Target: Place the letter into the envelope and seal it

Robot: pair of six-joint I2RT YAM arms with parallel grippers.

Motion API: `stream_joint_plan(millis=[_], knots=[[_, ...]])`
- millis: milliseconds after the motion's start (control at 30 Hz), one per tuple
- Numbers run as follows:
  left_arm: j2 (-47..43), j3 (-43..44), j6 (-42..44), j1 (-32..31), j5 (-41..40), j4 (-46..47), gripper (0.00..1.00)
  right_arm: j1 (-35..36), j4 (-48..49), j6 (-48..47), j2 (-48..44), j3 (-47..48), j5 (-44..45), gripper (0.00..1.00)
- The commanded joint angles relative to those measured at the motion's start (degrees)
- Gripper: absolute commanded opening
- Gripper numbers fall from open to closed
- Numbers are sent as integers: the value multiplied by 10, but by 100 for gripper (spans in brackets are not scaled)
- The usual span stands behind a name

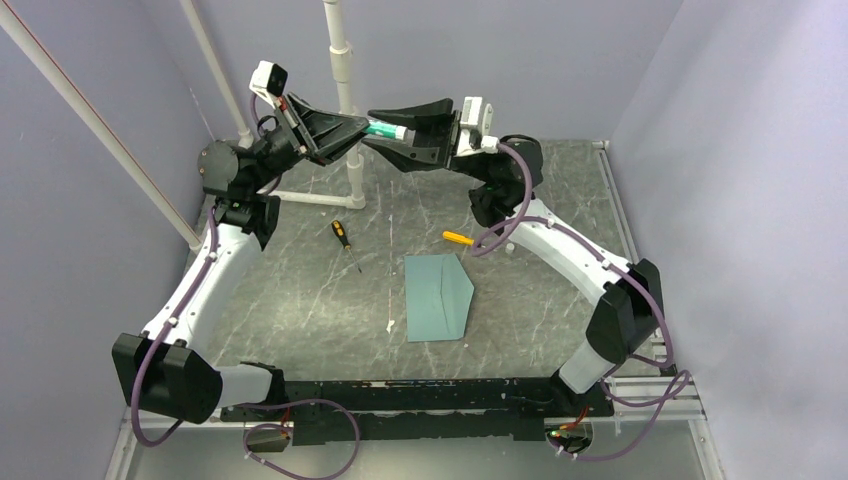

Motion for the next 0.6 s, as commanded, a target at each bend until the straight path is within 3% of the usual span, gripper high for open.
stream_joint_plan(millis=[0,167,400,567], knots=[[6,8,-5,1,-1,45,2,0,-1,-6,4,22,-10,46],[8,1,-12,1,-4,59,2,0,9,-8,7,29,7,28],[6,-14,-19,1,-9,69,2,0,15,-1,12,40,7,24],[2,-15,-7,1,-8,53,2,-1,9,-4,10,36,8,5]])
